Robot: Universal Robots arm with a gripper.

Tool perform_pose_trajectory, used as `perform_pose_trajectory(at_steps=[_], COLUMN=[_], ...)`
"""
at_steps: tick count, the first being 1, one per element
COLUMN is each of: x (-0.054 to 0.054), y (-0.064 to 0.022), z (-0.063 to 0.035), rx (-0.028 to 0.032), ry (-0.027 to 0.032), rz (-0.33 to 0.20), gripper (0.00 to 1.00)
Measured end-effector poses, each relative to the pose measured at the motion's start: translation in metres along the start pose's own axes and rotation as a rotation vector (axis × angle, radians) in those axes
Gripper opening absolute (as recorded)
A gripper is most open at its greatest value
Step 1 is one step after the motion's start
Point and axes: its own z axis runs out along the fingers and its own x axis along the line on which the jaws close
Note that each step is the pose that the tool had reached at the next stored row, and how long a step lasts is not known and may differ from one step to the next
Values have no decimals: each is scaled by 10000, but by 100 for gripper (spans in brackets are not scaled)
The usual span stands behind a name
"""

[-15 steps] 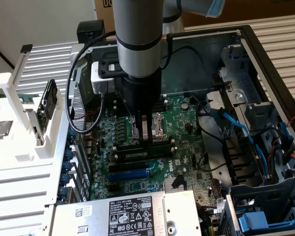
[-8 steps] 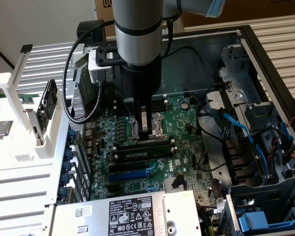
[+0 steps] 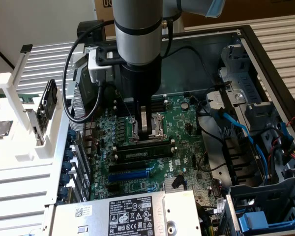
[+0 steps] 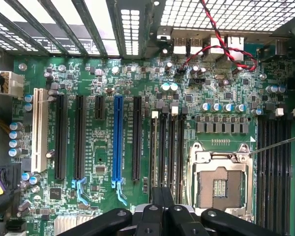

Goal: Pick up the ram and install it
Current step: 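Press down the ram until it locks into place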

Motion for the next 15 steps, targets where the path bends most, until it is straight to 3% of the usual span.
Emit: perform_pose_trajectory(at_steps=[15], x=[0], y=[0], z=[0], rx=[117], ry=[-50], rz=[2156], gripper=[10])
